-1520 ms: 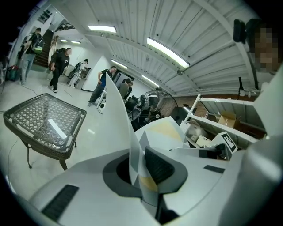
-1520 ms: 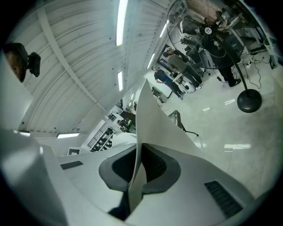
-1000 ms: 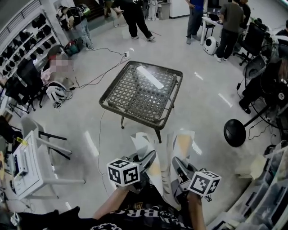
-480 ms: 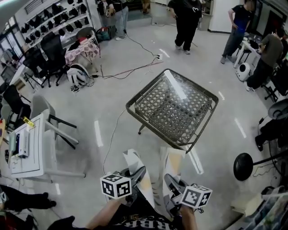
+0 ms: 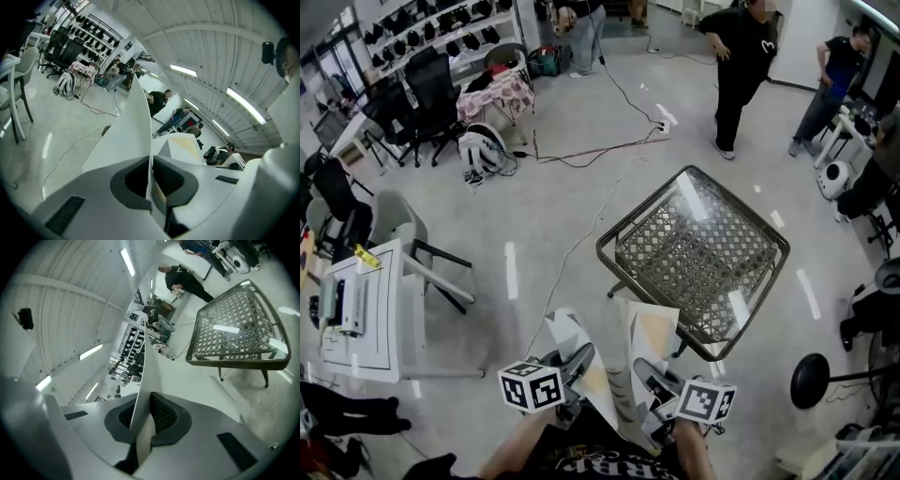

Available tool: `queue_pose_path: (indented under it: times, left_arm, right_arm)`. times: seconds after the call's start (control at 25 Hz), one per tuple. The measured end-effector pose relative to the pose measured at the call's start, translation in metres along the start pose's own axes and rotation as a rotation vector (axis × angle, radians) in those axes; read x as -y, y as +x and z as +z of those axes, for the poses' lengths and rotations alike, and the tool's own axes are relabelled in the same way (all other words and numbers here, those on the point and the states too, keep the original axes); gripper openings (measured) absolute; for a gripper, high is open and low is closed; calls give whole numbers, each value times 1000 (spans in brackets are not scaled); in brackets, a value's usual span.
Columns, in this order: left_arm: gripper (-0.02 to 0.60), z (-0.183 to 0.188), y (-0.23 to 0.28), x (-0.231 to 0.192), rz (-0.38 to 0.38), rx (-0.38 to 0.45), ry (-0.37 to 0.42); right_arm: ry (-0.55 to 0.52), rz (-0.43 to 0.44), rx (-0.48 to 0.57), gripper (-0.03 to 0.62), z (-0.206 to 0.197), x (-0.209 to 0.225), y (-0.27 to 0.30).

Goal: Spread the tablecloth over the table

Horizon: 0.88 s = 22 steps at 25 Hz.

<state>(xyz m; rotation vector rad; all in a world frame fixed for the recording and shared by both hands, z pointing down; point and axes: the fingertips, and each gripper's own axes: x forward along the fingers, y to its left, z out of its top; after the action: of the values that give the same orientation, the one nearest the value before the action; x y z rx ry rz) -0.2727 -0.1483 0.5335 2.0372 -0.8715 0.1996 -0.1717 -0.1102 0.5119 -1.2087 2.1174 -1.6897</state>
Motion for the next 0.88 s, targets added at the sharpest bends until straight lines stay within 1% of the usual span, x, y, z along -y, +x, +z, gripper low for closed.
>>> queue_pose_path:
  times: [0.08, 0.2, 0.28, 0.44, 0.6, 0.68, 0.76, 0.88]
  left_arm:
    - [28, 20, -6, -20, 16, 31, -15]
    - [28, 46, -16, -48, 57, 86, -39]
    - [25, 58, -24, -60, 83, 112, -51]
    - [21, 74, -30, -72, 133, 177, -54]
    - [21, 91, -28, -79, 195, 236, -51]
    - [21, 96, -27, -76, 241, 271, -41]
    - [21, 101, -27, -68, 301, 319, -21]
    - [23, 113, -27, -56, 436, 386, 47]
  right_arm:
    - [-34, 9, -27, 17, 8, -11, 28]
    - [-125, -1, -89, 17, 18, -24, 63]
    - [-145, 10, -127, 17, 21, -33, 78]
    - [-203, 46, -181, 17, 41, -47, 101]
    - [-319, 69, -230, 17, 70, -54, 119]
    - [-372, 93, -255, 17, 85, -57, 121]
    - [-413, 141, -283, 16, 100, -62, 120]
    - [-447, 237, -324, 17, 125, -70, 113]
